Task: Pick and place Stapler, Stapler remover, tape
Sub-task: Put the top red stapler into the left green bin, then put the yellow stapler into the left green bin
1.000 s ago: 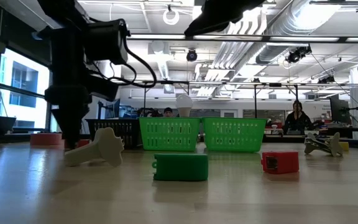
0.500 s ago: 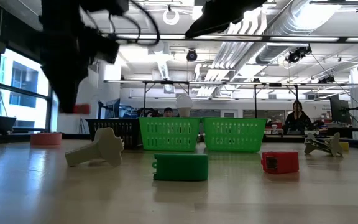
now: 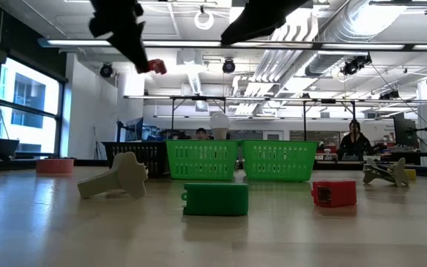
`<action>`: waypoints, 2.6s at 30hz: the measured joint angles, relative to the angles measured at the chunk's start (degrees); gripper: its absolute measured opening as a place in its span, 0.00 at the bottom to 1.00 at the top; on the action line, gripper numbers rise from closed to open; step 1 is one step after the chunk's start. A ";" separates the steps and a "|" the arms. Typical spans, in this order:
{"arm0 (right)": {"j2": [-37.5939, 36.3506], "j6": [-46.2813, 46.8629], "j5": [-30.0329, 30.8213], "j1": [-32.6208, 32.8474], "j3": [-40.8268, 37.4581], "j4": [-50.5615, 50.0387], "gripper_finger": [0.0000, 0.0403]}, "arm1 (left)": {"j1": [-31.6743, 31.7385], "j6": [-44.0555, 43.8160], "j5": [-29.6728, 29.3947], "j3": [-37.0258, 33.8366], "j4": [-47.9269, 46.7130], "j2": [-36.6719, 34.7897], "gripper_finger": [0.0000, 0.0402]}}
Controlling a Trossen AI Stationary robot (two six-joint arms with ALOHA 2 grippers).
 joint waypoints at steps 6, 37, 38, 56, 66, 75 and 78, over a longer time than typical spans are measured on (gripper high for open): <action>0.00 1.39 16.52 0.00 0.00 -1.51 0.51 | 7.64 9.69 4.05 0.26 5.08 0.00 0.00; -11.17 12.21 35.31 6.79 -1.02 -16.20 0.51 | 29.57 28.96 54.84 -4.75 31.29 14.10 0.01; -11.17 12.22 35.26 6.79 -1.23 -16.17 0.51 | 29.57 28.80 54.82 -4.75 31.31 14.39 0.01; -11.19 10.35 36.34 6.75 -1.60 -17.98 0.51 | 29.45 24.84 59.79 -2.94 30.37 11.65 0.33; -16.26 24.68 32.99 4.74 -1.60 -42.40 0.51 | 23.37 19.77 52.04 -0.24 15.31 1.72 0.32; -19.52 41.79 11.44 -5.98 -1.60 -63.29 0.51 | 12.59 9.98 34.62 -0.40 6.47 -10.86 0.32; -19.14 39.19 4.49 -9.28 -1.60 -63.21 0.51 | 8.91 7.23 30.74 -0.42 5.35 -13.50 0.32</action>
